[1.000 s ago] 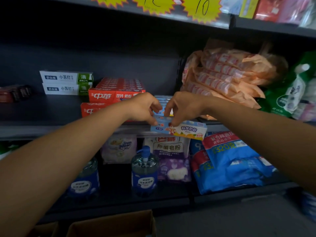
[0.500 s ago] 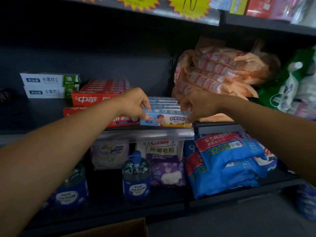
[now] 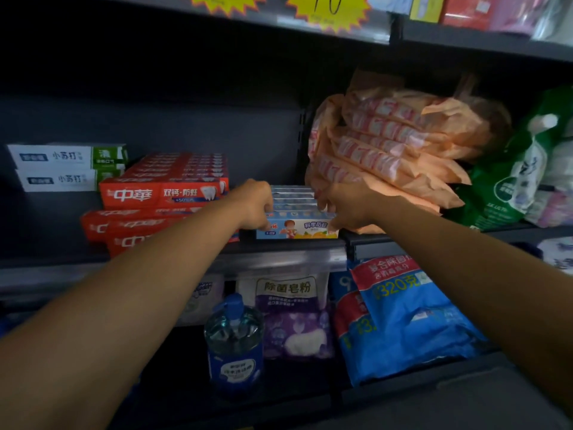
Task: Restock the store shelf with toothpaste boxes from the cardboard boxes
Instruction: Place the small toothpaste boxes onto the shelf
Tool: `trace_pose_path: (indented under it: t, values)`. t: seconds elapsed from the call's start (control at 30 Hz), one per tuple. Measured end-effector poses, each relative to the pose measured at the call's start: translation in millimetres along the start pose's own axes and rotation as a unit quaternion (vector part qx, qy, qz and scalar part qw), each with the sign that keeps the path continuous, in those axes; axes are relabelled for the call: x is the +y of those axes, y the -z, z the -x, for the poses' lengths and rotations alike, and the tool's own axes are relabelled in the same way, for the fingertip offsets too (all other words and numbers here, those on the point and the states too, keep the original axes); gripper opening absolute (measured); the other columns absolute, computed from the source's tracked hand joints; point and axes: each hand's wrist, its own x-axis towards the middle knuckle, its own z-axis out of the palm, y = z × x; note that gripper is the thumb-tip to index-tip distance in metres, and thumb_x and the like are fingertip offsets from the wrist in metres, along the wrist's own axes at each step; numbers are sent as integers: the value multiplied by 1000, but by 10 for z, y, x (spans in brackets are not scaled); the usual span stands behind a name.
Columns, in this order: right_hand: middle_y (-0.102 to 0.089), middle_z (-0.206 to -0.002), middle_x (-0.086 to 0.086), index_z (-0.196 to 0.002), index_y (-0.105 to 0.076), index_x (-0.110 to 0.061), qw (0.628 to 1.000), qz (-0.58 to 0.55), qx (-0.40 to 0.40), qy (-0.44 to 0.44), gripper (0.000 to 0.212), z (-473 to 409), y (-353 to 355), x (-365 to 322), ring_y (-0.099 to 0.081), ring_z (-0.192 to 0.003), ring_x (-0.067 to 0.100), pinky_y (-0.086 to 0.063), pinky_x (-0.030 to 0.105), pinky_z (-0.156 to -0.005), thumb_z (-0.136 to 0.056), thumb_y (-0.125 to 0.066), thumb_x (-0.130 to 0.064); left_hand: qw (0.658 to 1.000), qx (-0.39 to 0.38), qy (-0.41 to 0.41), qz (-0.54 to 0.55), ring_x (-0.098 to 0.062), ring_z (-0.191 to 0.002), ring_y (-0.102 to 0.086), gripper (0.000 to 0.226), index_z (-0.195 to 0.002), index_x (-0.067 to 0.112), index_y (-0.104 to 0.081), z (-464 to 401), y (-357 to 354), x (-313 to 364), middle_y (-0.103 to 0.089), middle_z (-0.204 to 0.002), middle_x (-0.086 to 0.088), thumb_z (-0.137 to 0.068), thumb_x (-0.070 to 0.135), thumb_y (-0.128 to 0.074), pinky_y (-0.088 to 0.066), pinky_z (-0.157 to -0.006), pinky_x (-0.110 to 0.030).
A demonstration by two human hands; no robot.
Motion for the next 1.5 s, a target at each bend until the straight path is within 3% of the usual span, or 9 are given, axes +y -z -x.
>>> trace_pose_path:
  t: [0.17,0.7,0.97,1.13,1.2,1.37,1.5]
  values:
    - [-56,-120,5,-114,-58,-17,1000,25,2,13,39,-73,-109,72,-49,-111,21,-34,25,-81,-80,-75,-23,999,5,-7,-42,-18,-90,-57,36,-112,9,-69,-95,-115,41,-63,-111,-8,-79,22,-77,-45,-73,-28]
    - [-53,-128,8,-124,-58,-19,998,50,44,7,40,-194,-252,163,-49,-120,25,-38,30,-94,-85,-63,-16,998,42,8,-53,-26,-104,-60,40,-116,9,-66,-186,-174,75,-62,-117,-11,-80,22,-76,-52,-89,-39]
    - [-55,-129,8,-128,-54,-18,997,60,53,22,46,-92,-136,89,-49,-120,25,-41,34,-94,-84,-63,-17,998,44,-5,-48,-25,-102,-60,42,-111,9,-66,-115,-81,61,-64,-114,-10,-76,28,-79,-53,-87,-39]
    - [-57,-123,6,-125,-52,-24,995,44,83,34,46,151,-67,-147,-52,-113,25,-44,44,-94,-81,-63,-32,997,56,-39,-46,-27,-105,-60,50,-117,10,-67,191,-18,99,-64,-118,-10,-73,31,-81,-52,-89,-40]
    - [-60,-120,5,-122,-56,-20,994,22,92,56,44,298,-102,-306,-54,-112,25,-45,41,-92,-81,-65,-34,996,55,-56,-45,-27,-106,-61,52,-118,12,-67,400,-28,117,-64,-119,-10,-72,31,-81,-52,-89,-39]
    - [-59,-116,8,-116,-57,-12,992,-20,70,103,39,707,-481,-751,-53,-109,29,-45,38,-87,-79,-66,-22,995,19,-83,-60,-25,-91,-63,37,-98,8,-72,1031,-240,14,-70,-97,-9,-71,32,-81,-52,-78,-35]
    - [-59,-116,14,-115,-59,-7,987,-63,17,145,40,1044,-1029,-1119,-53,-108,32,-46,41,-88,-78,-68,-17,993,-36,-82,-71,-26,-82,-62,31,-83,7,-66,1543,-753,-143,-65,-82,-6,-72,32,-79,-40,-62,-29]
